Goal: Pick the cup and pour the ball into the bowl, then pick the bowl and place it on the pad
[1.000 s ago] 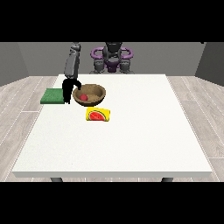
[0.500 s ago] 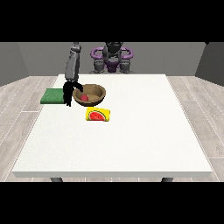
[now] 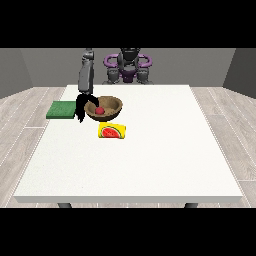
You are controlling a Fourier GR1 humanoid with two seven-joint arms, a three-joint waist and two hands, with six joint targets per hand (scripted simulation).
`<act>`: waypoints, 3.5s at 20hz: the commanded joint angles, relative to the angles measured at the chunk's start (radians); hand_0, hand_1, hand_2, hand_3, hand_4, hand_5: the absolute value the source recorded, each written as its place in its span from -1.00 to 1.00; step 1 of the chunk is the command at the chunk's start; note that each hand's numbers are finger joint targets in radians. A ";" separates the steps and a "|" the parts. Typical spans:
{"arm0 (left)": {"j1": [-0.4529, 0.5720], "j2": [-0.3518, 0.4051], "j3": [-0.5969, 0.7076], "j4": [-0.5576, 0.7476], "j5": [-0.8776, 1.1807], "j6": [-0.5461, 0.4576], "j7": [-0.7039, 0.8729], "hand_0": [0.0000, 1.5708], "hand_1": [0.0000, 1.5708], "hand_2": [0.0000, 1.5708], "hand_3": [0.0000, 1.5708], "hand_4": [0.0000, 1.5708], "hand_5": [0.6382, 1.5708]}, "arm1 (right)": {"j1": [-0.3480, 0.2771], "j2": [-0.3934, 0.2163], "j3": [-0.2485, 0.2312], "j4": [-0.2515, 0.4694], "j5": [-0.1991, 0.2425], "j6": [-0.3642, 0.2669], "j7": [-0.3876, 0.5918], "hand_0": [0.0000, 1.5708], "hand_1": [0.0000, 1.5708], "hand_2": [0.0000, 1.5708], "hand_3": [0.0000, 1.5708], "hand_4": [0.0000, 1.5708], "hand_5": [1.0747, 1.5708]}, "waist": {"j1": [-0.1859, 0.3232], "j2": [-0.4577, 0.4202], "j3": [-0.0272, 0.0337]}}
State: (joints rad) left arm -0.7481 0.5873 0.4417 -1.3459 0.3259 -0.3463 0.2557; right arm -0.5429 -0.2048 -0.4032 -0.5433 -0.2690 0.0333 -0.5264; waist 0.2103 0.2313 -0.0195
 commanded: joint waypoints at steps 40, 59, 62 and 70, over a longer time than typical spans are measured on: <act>0.194 0.162 0.143 0.289 0.015 -0.101 -0.267 -1.00 -1.00 -1.00 -1.00 0.55 0.96 | -0.018 -0.482 0.076 -0.065 0.115 -0.020 0.563 1.00 1.00 1.00 -0.38 0.37 0.99 | -0.146 -0.019 0.0201; 0.216 0.198 0.126 0.317 0.038 -0.110 -0.284 -1.00 -1.00 -1.00 -1.00 0.52 0.98 | -0.036 -0.434 0.007 0.009 0.082 -0.151 0.529 1.00 1.00 1.00 0.24 -1.00 0.93 | -0.147 -0.019 0.0200; 0.185 0.244 0.151 0.397 0.033 -0.111 -0.330 -1.00 -1.00 -1.00 -1.00 0.52 0.98 | -0.082 -0.450 0.027 -0.032 0.089 -0.152 0.586 0.92 0.92 0.80 0.05 -1.00 0.92 | -0.177 0.001 0.0192; 0.193 0.274 0.152 0.452 0.041 -0.161 -0.375 -1.00 -1.00 -1.00 -1.00 0.52 0.99 | -0.130 -0.377 0.003 -0.036 0.050 -0.201 0.546 0.83 0.83 0.75 -0.15 -1.00 0.85 | -0.157 0.035 0.0189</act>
State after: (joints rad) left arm -0.5370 0.8335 0.5931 -0.9633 0.3687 -0.4859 -0.1028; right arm -0.6258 -0.6078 -0.4167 -0.5481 -0.2203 -0.1311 -0.0176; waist 0.0663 0.2641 0.0004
